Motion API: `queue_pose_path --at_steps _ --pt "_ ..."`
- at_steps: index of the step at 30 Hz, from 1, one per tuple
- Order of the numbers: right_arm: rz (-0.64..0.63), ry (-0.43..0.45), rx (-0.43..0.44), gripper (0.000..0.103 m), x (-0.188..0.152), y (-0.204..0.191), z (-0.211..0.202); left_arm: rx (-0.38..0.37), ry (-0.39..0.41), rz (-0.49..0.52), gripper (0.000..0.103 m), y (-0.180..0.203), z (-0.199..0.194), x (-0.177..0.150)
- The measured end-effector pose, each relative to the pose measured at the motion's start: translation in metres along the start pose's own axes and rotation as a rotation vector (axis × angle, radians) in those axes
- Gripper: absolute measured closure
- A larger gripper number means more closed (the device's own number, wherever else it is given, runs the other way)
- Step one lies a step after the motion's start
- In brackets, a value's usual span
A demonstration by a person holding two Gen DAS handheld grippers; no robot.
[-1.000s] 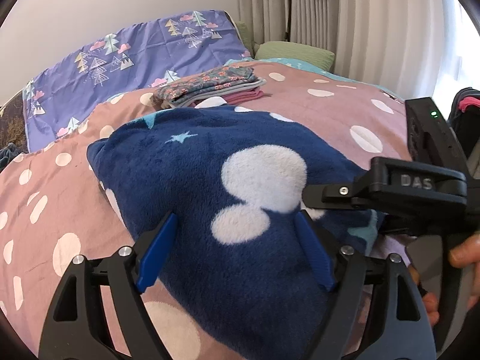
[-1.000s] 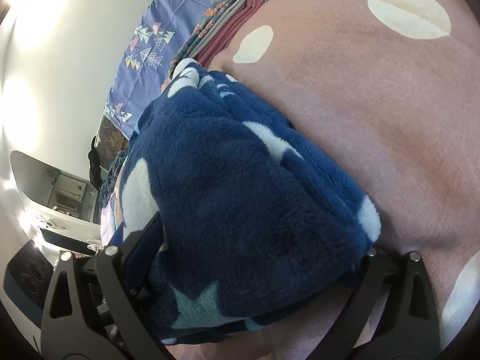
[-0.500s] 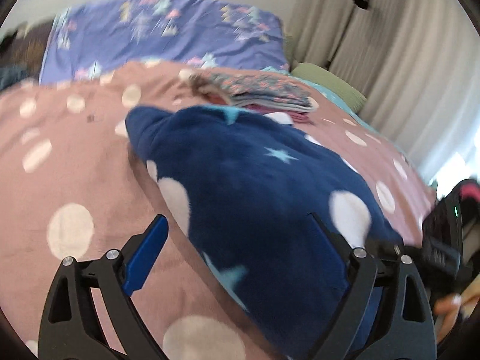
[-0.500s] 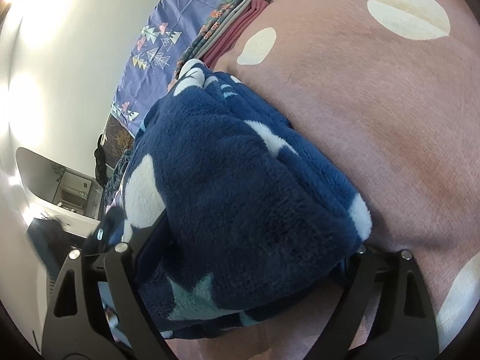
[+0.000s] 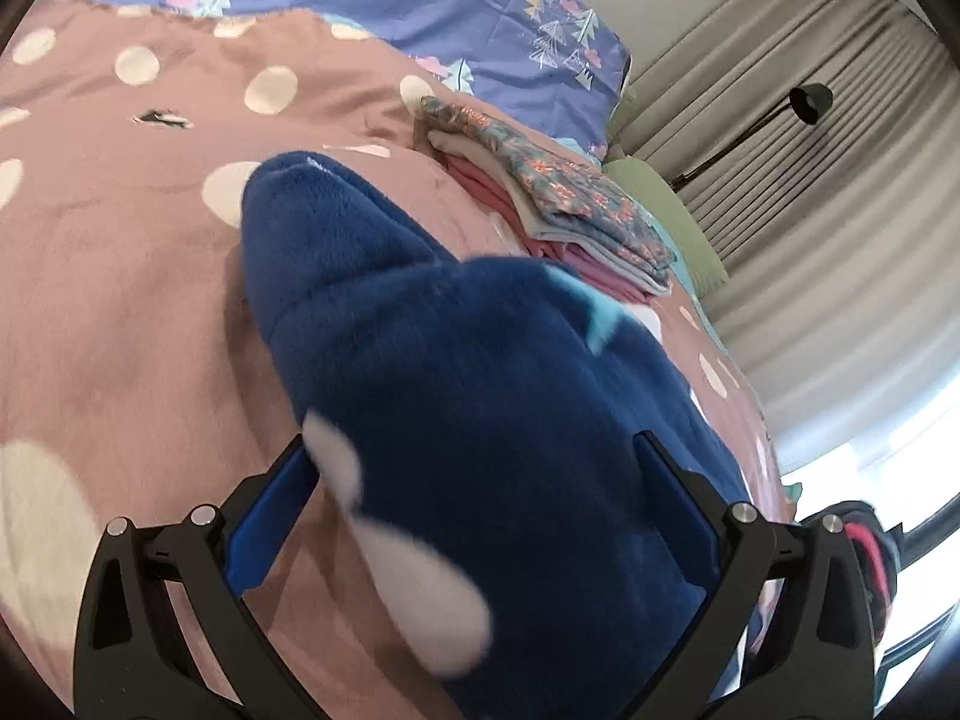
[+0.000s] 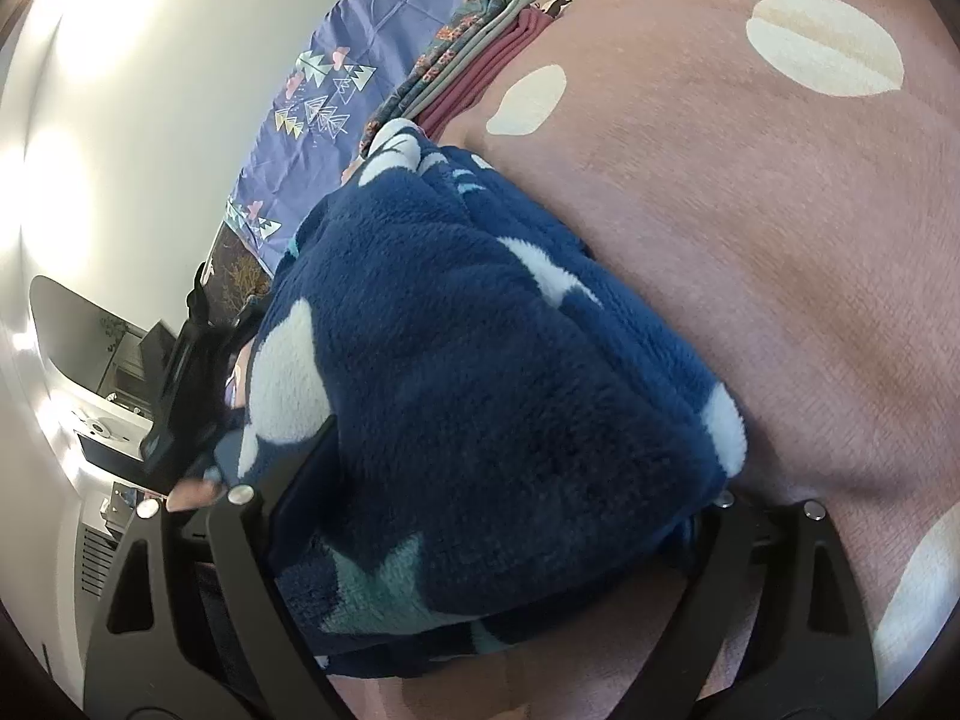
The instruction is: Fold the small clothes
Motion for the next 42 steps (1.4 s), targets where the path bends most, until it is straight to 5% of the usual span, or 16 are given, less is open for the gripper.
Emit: queue_pose_path --at_steps 15,21,25,30,35,42 --pt "0.0 0.025 0.004 0.008 -0.002 -0.001 0.002 -0.077 -0.056 0.113 0.001 -0.008 0.049 0.025" --pt "0.003 0.026 0.005 0.009 0.0 -0.001 0.003 -0.102 -0.01 0.166 0.025 0.0 0.034 0.016" --pt "-0.016 0.016 0.026 0.019 0.002 -0.003 0.001 -0.091 0.042 0.223 0.042 0.013 0.013 0.016" --pt "-0.106 0.03 0.079 0.049 0.008 -0.017 -0.02 -0.11 0.131 0.262 0.046 0.033 -0.024 0.014" --pt "-0.307 0.121 0.127 0.052 0.016 -0.051 -0.057 -0.124 0.231 0.291 0.046 0.054 -0.081 0.005" --pt "-0.492 0.133 0.258 0.052 0.03 -0.107 -0.086 -0.098 0.396 0.324 0.046 0.08 -0.169 0.009"
Point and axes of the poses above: each gripper's, at about its wrist camera, not at the fingertips, and z roughly the way its jaws point, y to its right, x to its top, the point moved 5 cm from there along z, roughly the way its jaws point, and after that the axes turned 3 degrees about z, right-handed, at the moved point
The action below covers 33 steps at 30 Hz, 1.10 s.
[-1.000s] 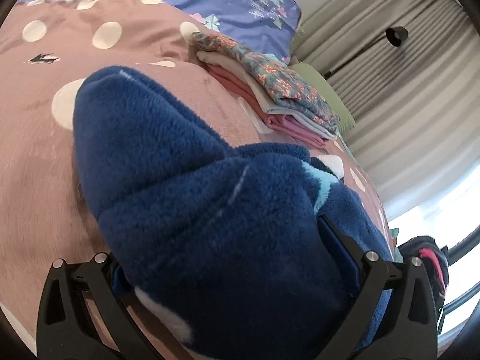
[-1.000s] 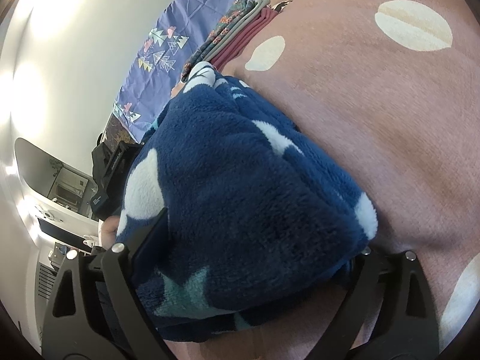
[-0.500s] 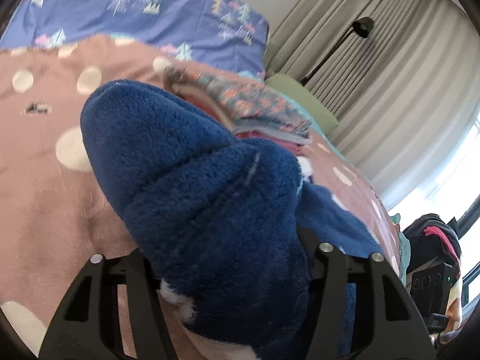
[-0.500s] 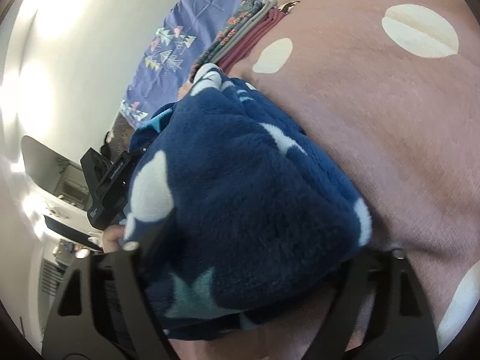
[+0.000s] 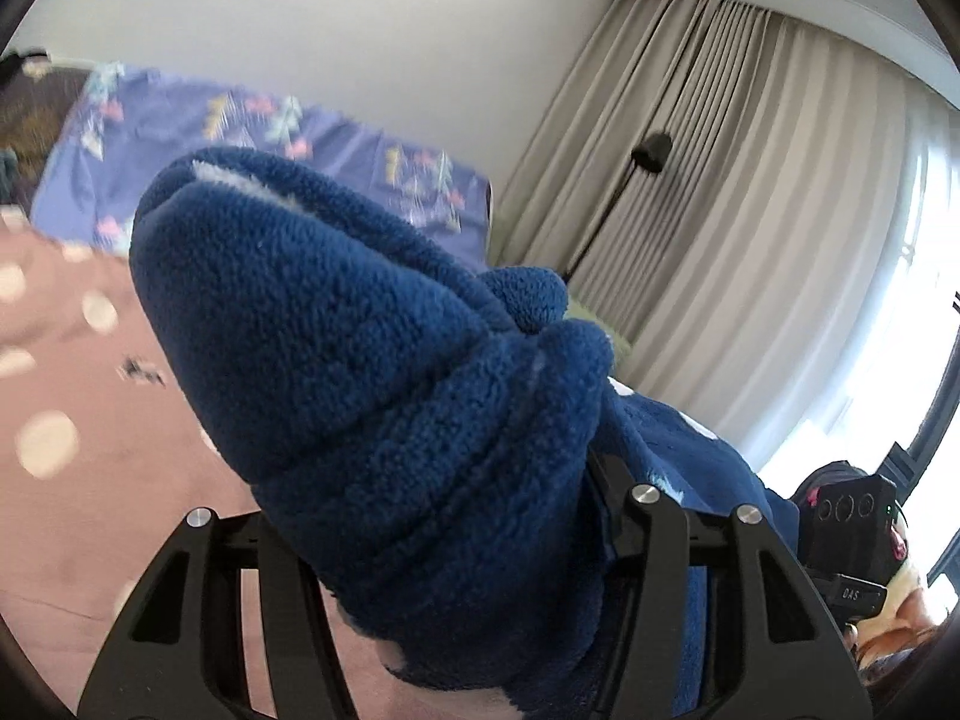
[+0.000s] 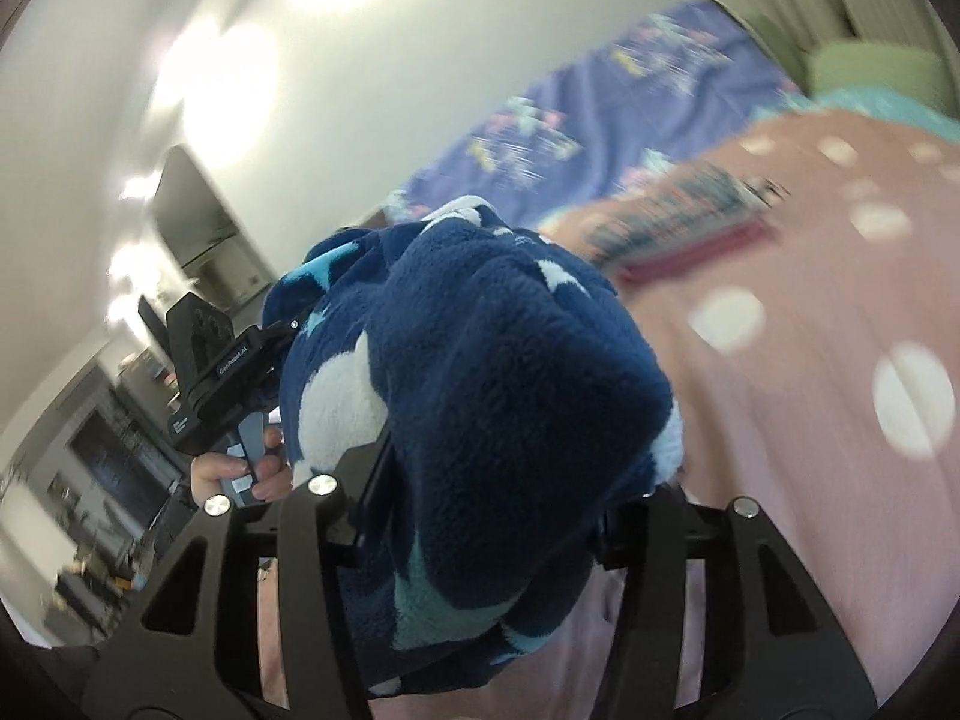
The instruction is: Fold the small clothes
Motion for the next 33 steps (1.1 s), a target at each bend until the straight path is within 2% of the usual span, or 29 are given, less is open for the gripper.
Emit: queue_pose_path --at_steps 3,6,9,13,17,20,23,29,33 --pt "-0.101 0.003 0.074 0.052 0.036 -0.028 0.011 0.055 0.061 0.016 0.046 0.0 -0.026 0.03" --pt "-0.146 -0.017 0.141 0.052 0.074 -0.051 0.033 0.117 0.125 0.009 0.046 -0.012 -0.048 0.065" --pt "-0.151 -0.071 0.199 0.052 0.118 -0.074 0.078 0.198 0.16 0.004 0.046 -0.03 -0.06 0.096" --pt "-0.204 -0.125 0.217 0.052 0.153 -0.099 0.137 0.301 0.178 0.001 0.046 -0.064 -0.064 0.132" --pt "-0.196 -0.167 0.225 0.052 0.183 -0.111 0.205 0.367 0.19 -0.02 0.046 -0.107 -0.053 0.158" --pt "-0.158 -0.199 0.204 0.052 0.193 -0.112 0.26 0.423 0.187 -0.052 0.046 -0.148 -0.035 0.166" --pt "-0.135 -0.243 0.173 0.052 0.193 -0.104 0.311 0.467 0.168 -0.089 0.046 -0.188 -0.017 0.16" --pt "-0.169 -0.306 0.118 0.052 0.187 -0.091 0.416 0.548 0.14 -0.148 0.046 -0.262 0.018 0.142" --pt "-0.196 -0.305 0.085 0.052 0.18 -0.076 0.466 0.585 0.128 -0.188 0.046 -0.299 0.036 0.126"
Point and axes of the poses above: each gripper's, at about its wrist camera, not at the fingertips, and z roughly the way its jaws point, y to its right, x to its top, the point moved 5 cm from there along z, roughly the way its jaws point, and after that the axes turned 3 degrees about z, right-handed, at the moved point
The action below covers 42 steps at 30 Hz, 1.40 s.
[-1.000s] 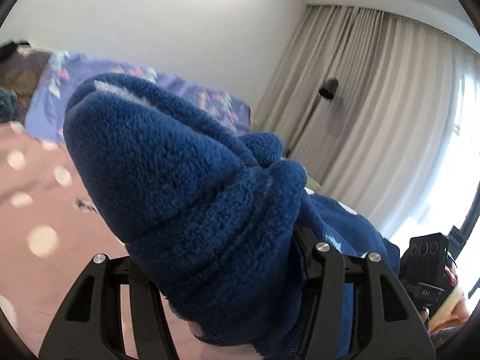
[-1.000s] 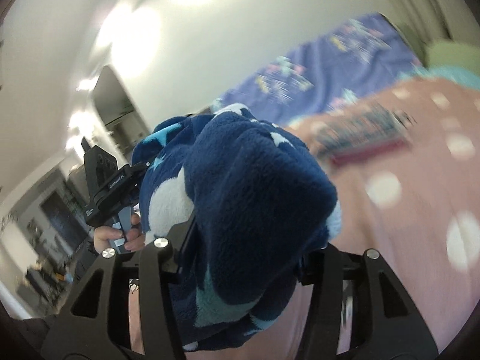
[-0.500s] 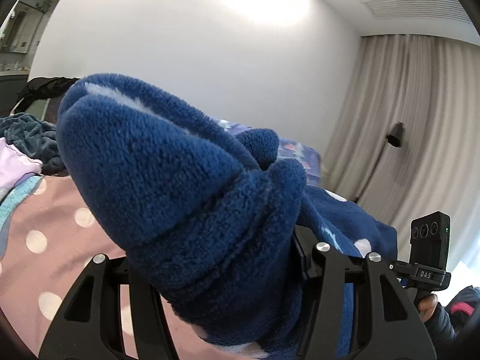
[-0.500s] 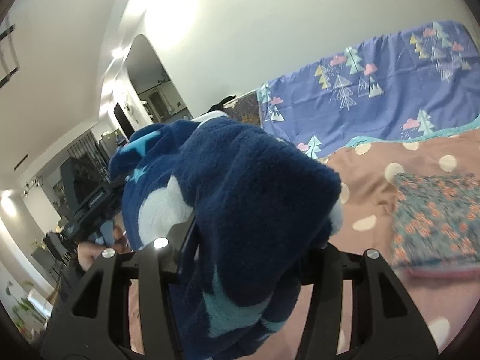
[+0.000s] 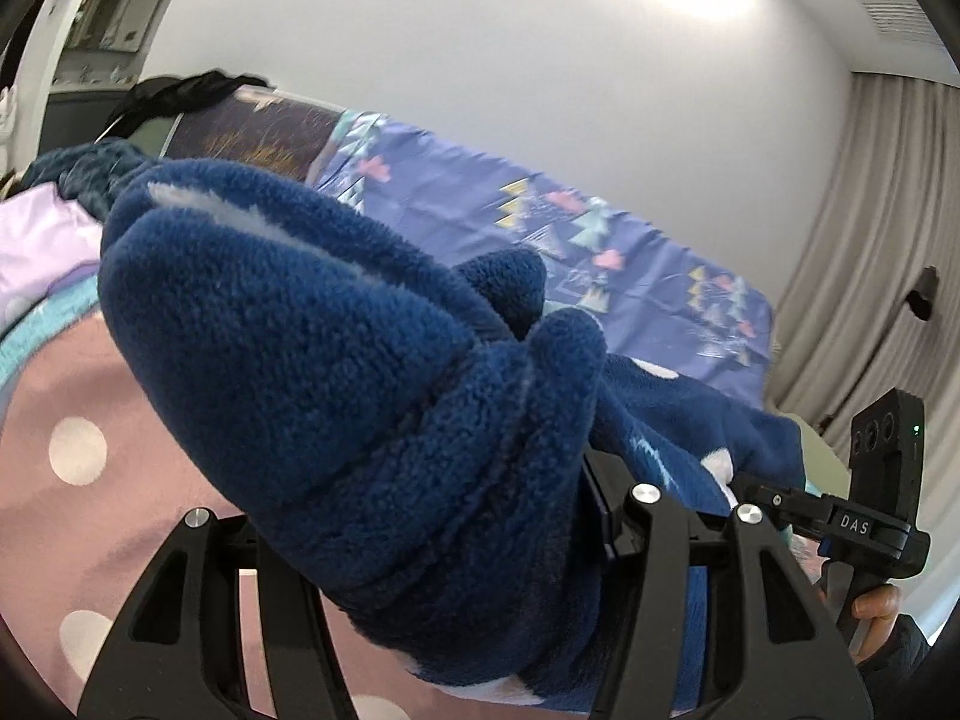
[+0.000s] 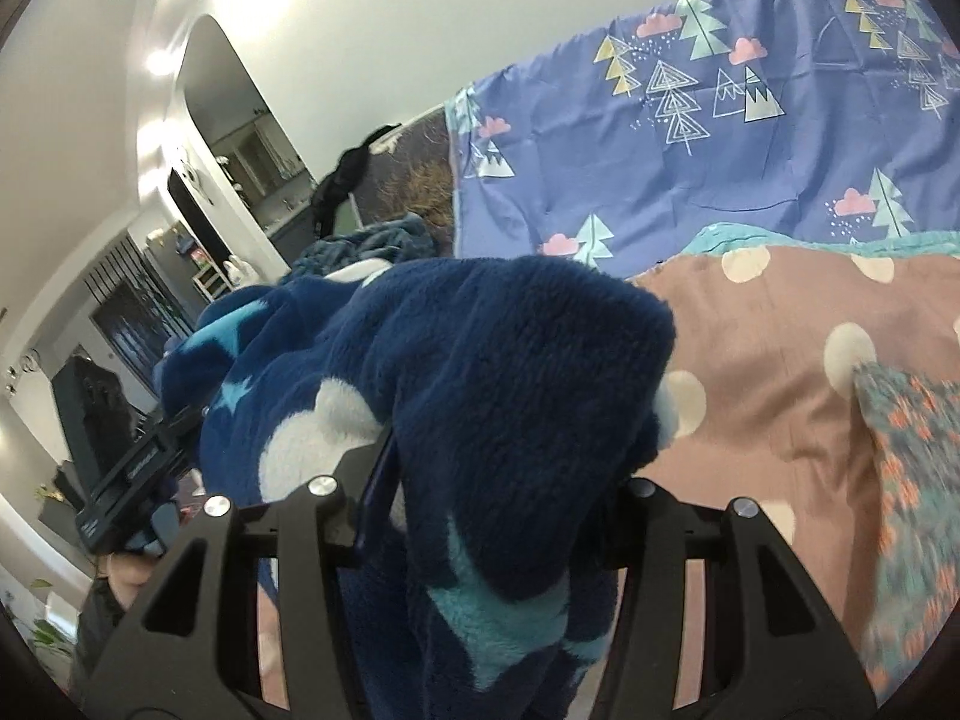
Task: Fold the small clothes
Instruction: 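Lower the rolled fleece onto the blanket and open both grippers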
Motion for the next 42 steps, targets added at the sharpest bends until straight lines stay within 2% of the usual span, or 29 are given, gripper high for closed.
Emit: queue_pose_path --at_steps 4,5,6,8,9,11,15,17,21,24,27,29,32,35,39,42 --pt "-0.042 -0.008 -0.066 0.051 -0.008 0.022 0.05 0.059 -0.041 -0.054 0.04 -0.032 0.045 -0.028" --pt "-0.065 -0.014 -0.104 0.049 -0.012 0.028 0.063 0.079 -0.072 -0.067 0.034 -0.039 0.055 -0.037" --pt "-0.092 -0.024 -0.182 0.044 -0.021 0.041 0.081 0.103 -0.119 -0.08 0.031 -0.051 0.068 -0.051" --pt "-0.059 -0.071 -0.294 0.034 -0.043 0.064 0.104 0.172 -0.255 -0.095 0.029 -0.063 0.092 -0.077" --pt "-0.034 -0.083 -0.326 0.032 -0.055 0.074 0.109 0.226 -0.266 -0.085 0.027 -0.071 0.094 -0.089" --pt "0.006 -0.069 -0.347 0.033 -0.071 0.086 0.107 0.222 -0.254 -0.075 0.011 -0.079 0.09 -0.087" --pt "0.108 -0.055 -0.296 0.031 -0.08 0.101 0.088 0.197 -0.257 -0.026 0.009 -0.078 0.075 -0.092" --pt "0.088 -0.033 -0.31 0.029 -0.081 0.093 0.07 0.182 -0.252 -0.013 0.009 -0.069 0.064 -0.093" --pt "-0.035 0.03 -0.327 0.013 -0.093 0.048 0.022 0.169 -0.176 0.065 0.003 -0.029 0.022 -0.097" --pt "-0.142 0.121 -0.344 0.002 -0.114 0.008 -0.035 0.165 -0.117 0.172 0.001 0.009 -0.023 -0.101" --pt "-0.202 0.222 -0.344 0.002 -0.141 -0.022 -0.097 0.148 -0.098 0.27 0.001 0.051 -0.07 -0.112" --pt "-0.18 0.277 -0.362 0.002 -0.157 -0.031 -0.14 0.135 -0.063 0.301 0.001 0.077 -0.106 -0.118" --pt "-0.088 0.332 -0.45 0.002 -0.17 -0.033 -0.191 0.117 -0.025 0.315 0.001 0.108 -0.153 -0.128" --pt "-0.022 0.334 -0.546 0.002 -0.183 -0.035 -0.231 0.111 0.002 0.34 0.001 0.136 -0.192 -0.138" --pt "-0.014 0.304 -0.541 0.002 -0.208 -0.049 -0.274 0.129 0.067 0.374 0.001 0.168 -0.241 -0.147" --pt "-0.046 0.343 -0.549 0.002 -0.229 -0.069 -0.307 0.16 0.085 0.361 0.001 0.187 -0.276 -0.157"
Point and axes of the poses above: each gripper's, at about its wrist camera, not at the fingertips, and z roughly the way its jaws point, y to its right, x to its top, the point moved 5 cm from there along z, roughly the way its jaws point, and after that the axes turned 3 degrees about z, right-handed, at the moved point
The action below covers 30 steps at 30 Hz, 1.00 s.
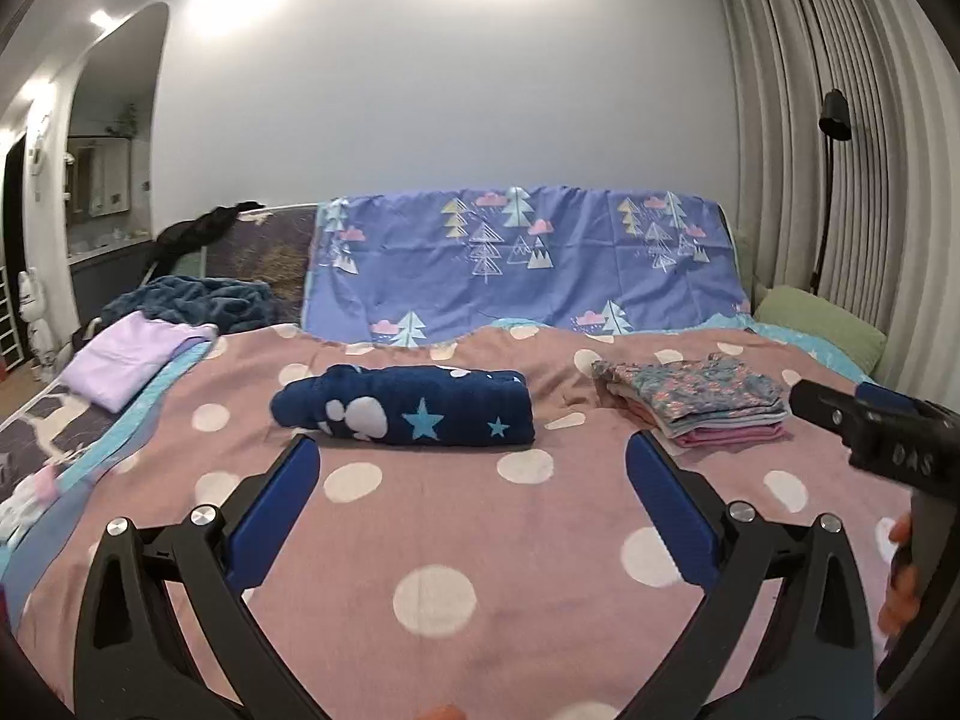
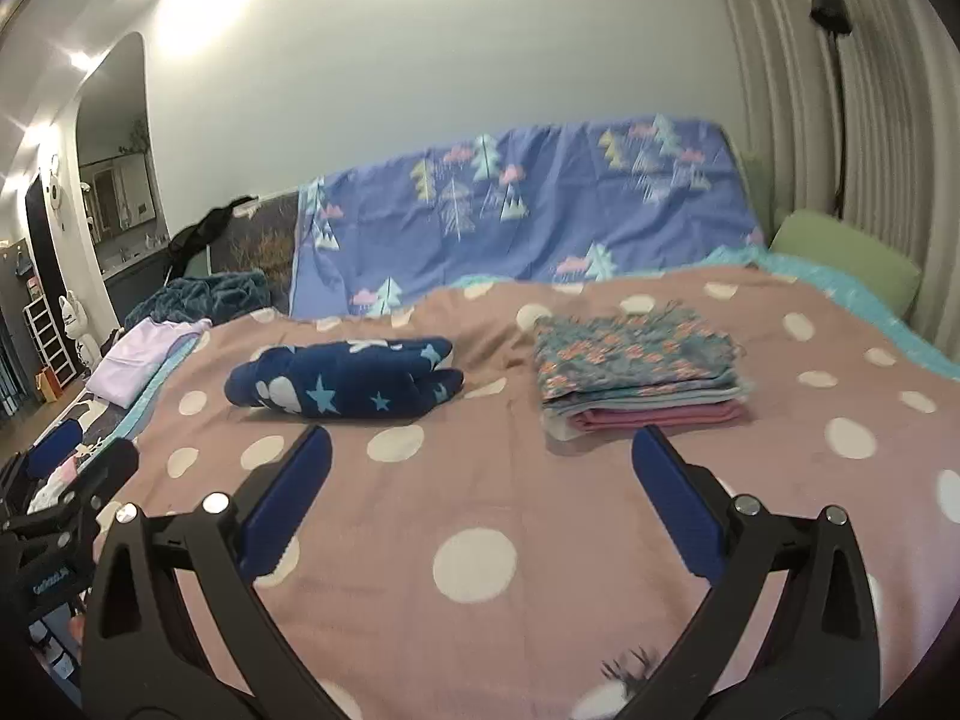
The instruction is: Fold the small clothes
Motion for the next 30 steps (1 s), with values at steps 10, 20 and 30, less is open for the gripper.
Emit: queue_pose_path --at_steps 10,20,30 --pt "-0.032 0.091 0.026 0.002 -0.028 -0.001 -0.108 0.032 0.026 0.066 0.001 0.044 -0.094 -0.012" --pt "-0.049 0.076 0.018 0.002 -0.049 0.006 -0.147 0.043 -0.003 0.056 0.001 0.057 -0.137 -0.038" --pt "-0.055 0.043 0.006 0.002 -0.074 0.009 -0.155 0.025 -0.046 0.042 0.001 0.063 -0.146 -0.061"
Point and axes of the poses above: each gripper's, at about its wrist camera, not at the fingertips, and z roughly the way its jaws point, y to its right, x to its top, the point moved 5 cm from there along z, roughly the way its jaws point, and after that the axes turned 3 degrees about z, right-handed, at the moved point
